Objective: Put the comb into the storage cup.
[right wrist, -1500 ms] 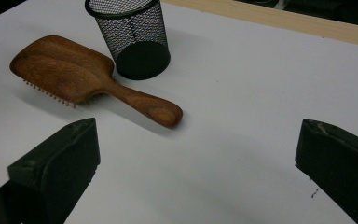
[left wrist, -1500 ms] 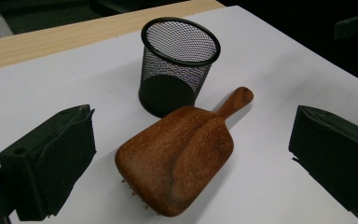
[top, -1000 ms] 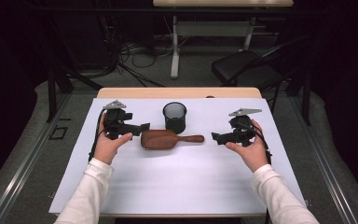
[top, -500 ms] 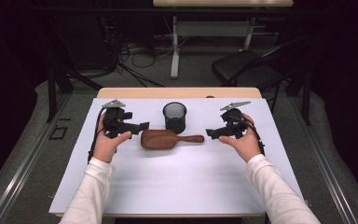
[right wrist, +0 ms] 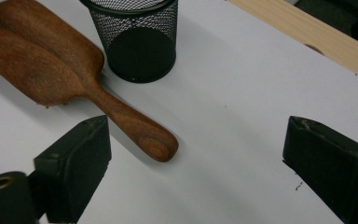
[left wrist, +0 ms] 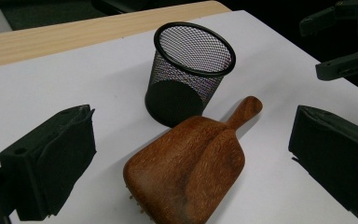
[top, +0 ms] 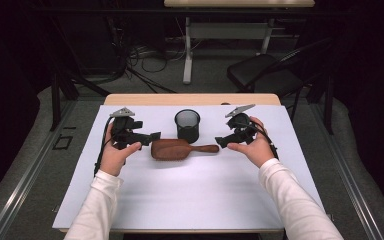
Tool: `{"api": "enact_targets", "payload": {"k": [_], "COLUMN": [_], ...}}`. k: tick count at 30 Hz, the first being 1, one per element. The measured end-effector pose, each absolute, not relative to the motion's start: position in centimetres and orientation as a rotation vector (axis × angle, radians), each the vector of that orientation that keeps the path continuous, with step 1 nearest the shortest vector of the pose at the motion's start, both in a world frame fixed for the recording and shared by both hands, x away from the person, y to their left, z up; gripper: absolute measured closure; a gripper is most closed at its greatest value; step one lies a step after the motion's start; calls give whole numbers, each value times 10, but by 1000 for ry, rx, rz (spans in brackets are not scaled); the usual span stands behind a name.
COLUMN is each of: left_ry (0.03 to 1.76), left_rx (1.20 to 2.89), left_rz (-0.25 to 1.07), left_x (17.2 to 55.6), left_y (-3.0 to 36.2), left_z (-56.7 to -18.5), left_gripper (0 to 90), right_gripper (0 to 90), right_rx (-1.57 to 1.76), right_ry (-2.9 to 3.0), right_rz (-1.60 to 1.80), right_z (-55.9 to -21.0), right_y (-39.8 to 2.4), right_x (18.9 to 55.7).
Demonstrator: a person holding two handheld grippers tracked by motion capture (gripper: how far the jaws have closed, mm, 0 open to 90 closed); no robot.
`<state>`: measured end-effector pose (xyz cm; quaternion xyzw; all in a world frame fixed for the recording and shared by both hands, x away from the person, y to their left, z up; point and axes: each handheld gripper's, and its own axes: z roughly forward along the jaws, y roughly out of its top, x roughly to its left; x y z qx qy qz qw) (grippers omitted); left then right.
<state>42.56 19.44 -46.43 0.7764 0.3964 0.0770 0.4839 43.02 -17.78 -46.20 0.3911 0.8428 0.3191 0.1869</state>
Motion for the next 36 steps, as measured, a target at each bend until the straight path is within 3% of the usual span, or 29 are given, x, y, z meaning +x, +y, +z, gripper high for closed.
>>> {"api": "enact_targets", "payload": {"k": [2,8,13,36], "left_ry": [962,961,956,959], "left_rx": [1896,1893,1885,1878], "left_rz": [188,192,193,186], "left_x": [425,423,421,420], "left_y": [194,195,196,200], "left_z": [-464,-463,-461,-462], "left_gripper": [5,6,6,7], "right_gripper": [139,156,234,350], "right_rx": [1035,922,797,419], "right_ry": [2388,2433,2478,2531], "right_rz": [878,825,774,671], "right_z": [-463,-463,-463,-468], "right_y": [-175,-171,-168,-144], "right_x": [429,427,426,419]}}
